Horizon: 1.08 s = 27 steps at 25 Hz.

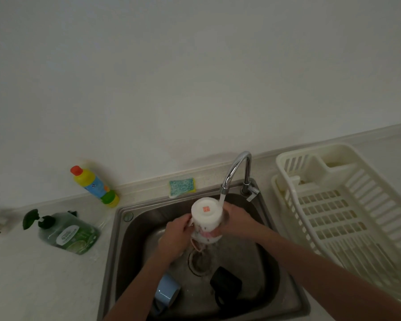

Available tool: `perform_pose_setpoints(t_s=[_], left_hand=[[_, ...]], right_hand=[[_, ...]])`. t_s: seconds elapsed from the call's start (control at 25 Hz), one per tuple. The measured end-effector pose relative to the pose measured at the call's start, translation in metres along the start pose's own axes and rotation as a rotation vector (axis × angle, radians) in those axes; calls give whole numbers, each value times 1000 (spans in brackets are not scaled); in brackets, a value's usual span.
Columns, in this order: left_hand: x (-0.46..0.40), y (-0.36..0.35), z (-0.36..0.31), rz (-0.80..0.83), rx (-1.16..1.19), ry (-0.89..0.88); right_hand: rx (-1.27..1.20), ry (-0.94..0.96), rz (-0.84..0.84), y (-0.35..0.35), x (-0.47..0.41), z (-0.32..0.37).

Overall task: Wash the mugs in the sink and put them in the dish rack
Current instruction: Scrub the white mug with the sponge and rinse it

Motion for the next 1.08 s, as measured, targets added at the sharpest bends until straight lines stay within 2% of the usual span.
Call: perform_pose_setpoints(t_s=[0.12,0.48,0.76,1.08], left_hand=[[-11,4,-17,-29,20,-34],[-12,-24,-67,49,98,-104],[9,-36,-27,56,19,-75],[0,-5,-3,2,38,33]], right_hand=[[34,5,-29,14,-6,1],[56,11,-64,61,25,-17],[48,-10,-9,29,37,-25],[18,-10,8,4,3,-9]])
Point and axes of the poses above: each hand's wrist, its own x-axis away from the middle knuckle, its own y-axis out of the back of the hand, z = x × y, the point moved 3 cm from there along -x, towards the middle knuckle, and after that the axes turned 7 degrees about y, right-handed, at the moved point
